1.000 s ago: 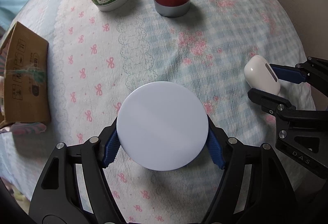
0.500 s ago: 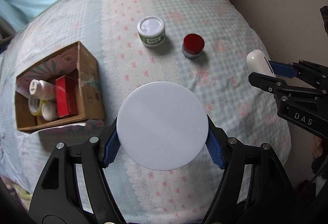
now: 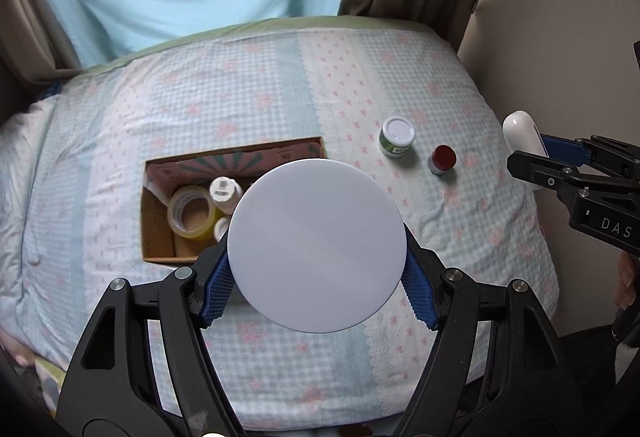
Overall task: Organize rigid objects
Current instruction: 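Carry the white lid to the cardboard box while the right gripper carries the earbud case, then release the white lid into the box while the right gripper releases the earbud case, then move both grippers back toward the green jar and red-lidded jar, then grasp the green-labelled jar with the left gripper while the right gripper grasps the red ball, then carry the green jar to the cardboard box while the right gripper carries the red ball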
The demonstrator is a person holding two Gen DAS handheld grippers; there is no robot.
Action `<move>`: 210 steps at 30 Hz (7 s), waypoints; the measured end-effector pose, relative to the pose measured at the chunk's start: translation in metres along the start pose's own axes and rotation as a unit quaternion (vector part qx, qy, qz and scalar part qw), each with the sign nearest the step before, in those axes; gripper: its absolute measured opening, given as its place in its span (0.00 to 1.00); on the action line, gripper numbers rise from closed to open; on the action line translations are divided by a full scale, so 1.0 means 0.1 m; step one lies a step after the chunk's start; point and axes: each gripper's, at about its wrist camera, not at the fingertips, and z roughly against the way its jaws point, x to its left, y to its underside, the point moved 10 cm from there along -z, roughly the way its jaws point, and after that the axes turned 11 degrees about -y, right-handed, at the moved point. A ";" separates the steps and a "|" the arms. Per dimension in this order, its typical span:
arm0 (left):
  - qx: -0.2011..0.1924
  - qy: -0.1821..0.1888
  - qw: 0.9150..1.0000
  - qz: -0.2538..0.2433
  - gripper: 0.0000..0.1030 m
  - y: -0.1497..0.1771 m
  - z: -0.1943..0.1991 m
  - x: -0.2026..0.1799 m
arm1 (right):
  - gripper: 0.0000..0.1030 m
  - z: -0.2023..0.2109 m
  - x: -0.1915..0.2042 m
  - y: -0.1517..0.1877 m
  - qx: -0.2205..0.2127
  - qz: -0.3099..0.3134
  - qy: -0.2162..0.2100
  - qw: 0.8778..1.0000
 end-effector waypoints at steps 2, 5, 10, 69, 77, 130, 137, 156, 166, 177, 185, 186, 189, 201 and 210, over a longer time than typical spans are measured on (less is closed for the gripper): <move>-0.004 -0.001 1.000 0.000 0.67 -0.01 0.04 0.30 | 0.39 -0.01 0.26 -0.13 -0.012 -0.002 -0.001 1.000; -0.007 0.002 1.000 -0.004 0.67 0.00 0.06 0.75 | 0.39 -0.08 0.64 -0.28 -0.024 -0.023 -0.012 0.999; -0.002 0.004 1.000 -0.014 0.67 -0.02 -0.07 1.36 | 0.39 -0.34 1.18 -0.47 -0.035 -0.056 -0.023 0.998; 0.203 -0.011 0.974 -0.100 1.00 -0.15 -2.86 1.65 | 1.00 -3.24 0.34 -0.53 0.139 -0.268 -0.017 0.953; 0.178 -0.015 0.981 -0.077 1.00 -0.23 -2.55 1.75 | 1.00 -3.05 0.51 -0.64 0.108 -0.262 -0.034 0.958; 0.064 0.022 0.987 -0.143 1.00 -0.71 -1.29 -1.17 | 1.00 -0.35 -1.24 0.17 -0.007 -0.196 0.121 0.973; 0.090 0.013 0.976 -0.199 1.00 -0.87 -2.06 -1.65 | 1.00 -0.95 -1.84 0.25 0.044 -0.212 0.104 0.971; 0.115 -0.002 0.949 -0.294 0.94 -0.82 -3.65 -2.48 | 0.78 -2.32 -2.39 0.49 0.029 -0.044 0.080 0.995; 0.125 0.024 0.951 -0.282 0.68 -0.81 -3.80 -2.66 | 0.53 -2.49 -2.45 0.49 0.027 -0.048 0.069 0.996; 0.111 0.024 0.953 -0.282 0.67 -0.81 -3.65 -2.68 | 0.48 -2.47 -2.48 0.50 0.032 -0.069 0.063 0.995; 0.090 0.036 0.956 -0.277 0.67 -0.89 -3.06 -2.62 | 0.48 -2.13 -2.36 0.44 0.026 -0.079 0.066 0.994; 0.085 0.037 0.957 -0.277 0.67 -0.90 -2.97 -2.62 | 0.48 -2.05 -2.34 0.42 0.023 -0.082 0.068 0.994; 0.070 0.043 0.959 -0.270 0.67 -0.97 -2.66 -2.54 | 0.48 -1.78 -2.27 0.35 0.012 -0.091 0.076 0.993; 0.005 0.065 0.976 -0.208 0.67 -1.14 -1.14 -1.66 | 0.48 -0.59 -1.70 0.03 -0.028 -0.118 0.115 0.986; -0.034 0.059 0.986 -0.151 0.67 -1.02 -0.25 -0.45 | 0.48 -0.09 -0.79 -0.25 -0.035 -0.118 0.128 0.984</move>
